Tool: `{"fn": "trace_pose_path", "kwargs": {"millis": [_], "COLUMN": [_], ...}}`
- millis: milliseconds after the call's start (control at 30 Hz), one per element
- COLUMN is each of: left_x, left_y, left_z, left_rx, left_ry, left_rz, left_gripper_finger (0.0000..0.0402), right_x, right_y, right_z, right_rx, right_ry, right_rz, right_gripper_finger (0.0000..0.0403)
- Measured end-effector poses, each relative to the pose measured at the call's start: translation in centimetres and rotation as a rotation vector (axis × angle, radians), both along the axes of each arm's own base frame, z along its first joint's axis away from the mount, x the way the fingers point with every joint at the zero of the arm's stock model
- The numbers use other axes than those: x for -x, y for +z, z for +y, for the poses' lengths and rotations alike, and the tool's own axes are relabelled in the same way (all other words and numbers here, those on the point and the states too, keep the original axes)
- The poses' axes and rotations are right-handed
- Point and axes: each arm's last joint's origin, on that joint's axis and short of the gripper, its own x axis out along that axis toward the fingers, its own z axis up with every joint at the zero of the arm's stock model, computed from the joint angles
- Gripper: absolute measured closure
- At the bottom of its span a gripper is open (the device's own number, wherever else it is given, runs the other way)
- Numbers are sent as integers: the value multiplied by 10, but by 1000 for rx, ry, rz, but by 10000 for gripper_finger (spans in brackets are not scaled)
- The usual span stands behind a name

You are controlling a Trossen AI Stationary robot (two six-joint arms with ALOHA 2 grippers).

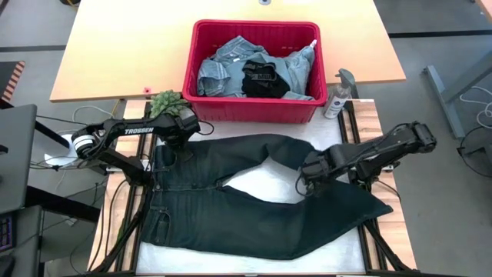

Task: Fold Laundry from Bin
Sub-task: Fold the black pants

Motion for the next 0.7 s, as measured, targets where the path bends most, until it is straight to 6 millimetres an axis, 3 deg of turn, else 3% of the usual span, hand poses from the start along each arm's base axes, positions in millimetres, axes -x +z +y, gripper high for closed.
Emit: {"fn": "trace_pose_path", "kwargs": {"millis": [100,200,333,500,700], "left_x": [0,0,1,3,3], "left_y": [0,0,-2,-5,-5], "left_z": [0,0,-1,-2,-2], "left_rx": [0,-1,2,10,9], "left_ry": [0,0,0,1,1], "left_rz": [0,0,4,16,16], "left_gripper_finger": [399,399,399,399,399], "right_x": [1,-1,2,1,0], "right_y": [41,72,92,80,25], "right_z": [-7,-19,-41,-65,-94], "right_rx": [-2,7,31,25,44], "right_ry": [-50,-102,-275,-403,-485], "right_rz": [-42,-213,-276,-224,31], "right_gripper_finger": [378,378,378,378,378]}}
